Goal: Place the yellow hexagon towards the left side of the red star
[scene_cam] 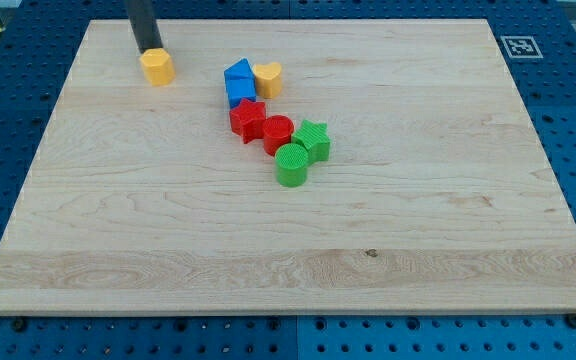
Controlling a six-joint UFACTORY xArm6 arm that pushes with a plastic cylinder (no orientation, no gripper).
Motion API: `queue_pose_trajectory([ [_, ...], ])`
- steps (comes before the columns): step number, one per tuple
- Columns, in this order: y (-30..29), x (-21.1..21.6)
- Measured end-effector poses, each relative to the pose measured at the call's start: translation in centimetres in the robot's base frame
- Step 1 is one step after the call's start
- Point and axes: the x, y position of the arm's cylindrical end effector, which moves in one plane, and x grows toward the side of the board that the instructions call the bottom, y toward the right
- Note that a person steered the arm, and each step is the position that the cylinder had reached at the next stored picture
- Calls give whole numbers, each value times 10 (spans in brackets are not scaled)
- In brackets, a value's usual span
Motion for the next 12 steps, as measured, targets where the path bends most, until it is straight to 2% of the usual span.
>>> queue_pose_trajectory([
  [1, 3, 23],
  [2, 47, 50],
  [5, 60, 46],
  [7, 62, 123],
  [9, 65, 170],
  [10, 64, 170],
  [12, 24, 132],
])
